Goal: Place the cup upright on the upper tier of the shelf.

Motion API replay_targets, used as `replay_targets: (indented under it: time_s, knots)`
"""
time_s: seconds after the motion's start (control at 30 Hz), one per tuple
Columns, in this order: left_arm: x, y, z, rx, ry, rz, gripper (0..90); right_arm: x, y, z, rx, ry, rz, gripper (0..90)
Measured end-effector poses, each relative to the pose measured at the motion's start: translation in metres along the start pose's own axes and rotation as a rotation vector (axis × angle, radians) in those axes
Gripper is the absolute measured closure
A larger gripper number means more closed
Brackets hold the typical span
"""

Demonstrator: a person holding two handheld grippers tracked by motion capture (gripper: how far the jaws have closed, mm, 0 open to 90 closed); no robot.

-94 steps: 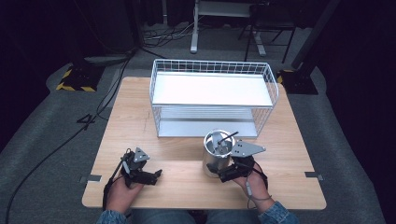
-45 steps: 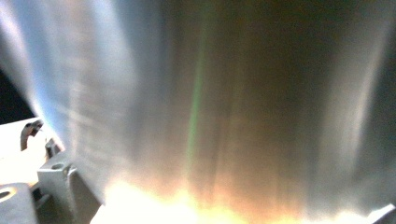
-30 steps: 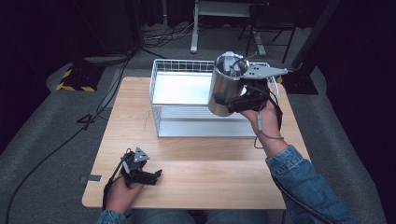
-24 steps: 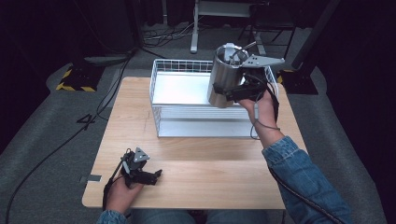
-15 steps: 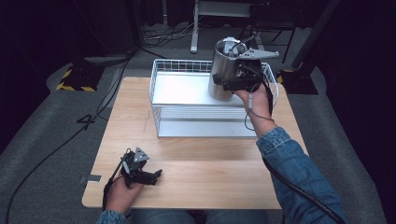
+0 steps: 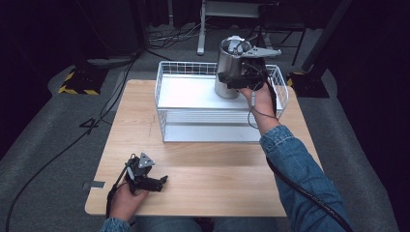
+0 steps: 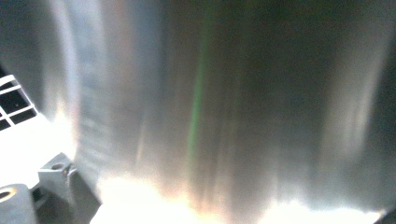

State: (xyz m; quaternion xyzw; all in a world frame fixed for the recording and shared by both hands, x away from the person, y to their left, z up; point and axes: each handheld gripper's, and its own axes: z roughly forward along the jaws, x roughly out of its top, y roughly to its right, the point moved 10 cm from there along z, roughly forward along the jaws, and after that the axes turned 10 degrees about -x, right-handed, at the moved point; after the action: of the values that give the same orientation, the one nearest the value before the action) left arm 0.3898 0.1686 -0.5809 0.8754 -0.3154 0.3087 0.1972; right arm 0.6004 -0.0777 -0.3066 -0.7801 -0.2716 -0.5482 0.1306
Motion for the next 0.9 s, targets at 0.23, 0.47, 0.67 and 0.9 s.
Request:
replay_targets:
  time_s: [0.23,0.47,0.67,0.9]
  knots:
    - [0.0,0.0,0.0,-0.001,0.001,-0.002,0.7,-0.002,0.004,0.004,-0.002,-0.001,0.022,3.8]
    - [0.0,0.0,0.0,-0.001,0.001,-0.002,0.7,-0.006,0.01,0.008,-0.006,0.004,0.035,3.8]
    - [0.0,0.0,0.0,0.0,0.001,-0.002,0.7,-0.006,0.011,0.008,-0.004,0.004,0.039,3.7]
    - [0.0,0.0,0.0,-0.001,0.0,-0.002,0.7,-0.007,0.011,0.009,0.004,-0.002,0.037,3.7]
